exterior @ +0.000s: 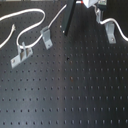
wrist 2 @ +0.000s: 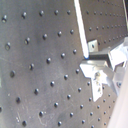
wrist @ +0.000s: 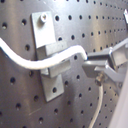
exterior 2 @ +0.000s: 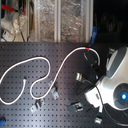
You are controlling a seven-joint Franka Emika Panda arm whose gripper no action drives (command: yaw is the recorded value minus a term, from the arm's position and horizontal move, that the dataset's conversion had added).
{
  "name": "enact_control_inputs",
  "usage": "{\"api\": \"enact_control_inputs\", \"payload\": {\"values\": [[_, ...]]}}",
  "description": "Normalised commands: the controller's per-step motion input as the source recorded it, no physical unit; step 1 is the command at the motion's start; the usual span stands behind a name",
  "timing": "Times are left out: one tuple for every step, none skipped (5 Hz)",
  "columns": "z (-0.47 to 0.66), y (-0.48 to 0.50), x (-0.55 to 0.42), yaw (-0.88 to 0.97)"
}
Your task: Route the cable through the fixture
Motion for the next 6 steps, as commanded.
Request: {"api": "enact_control_inputs", "payload": {"values": [[0.06, 0.031, -0.019, 0.00], [0.30, 0.123, -0.322, 0.08], [0.00, 0.020, -0.010, 0.00], [0.06, 0.001, 0.001, -0.06], [0.16, -0.071, -0.028, -0.83], [0.15, 0.001, 0.002, -1.00]]}}
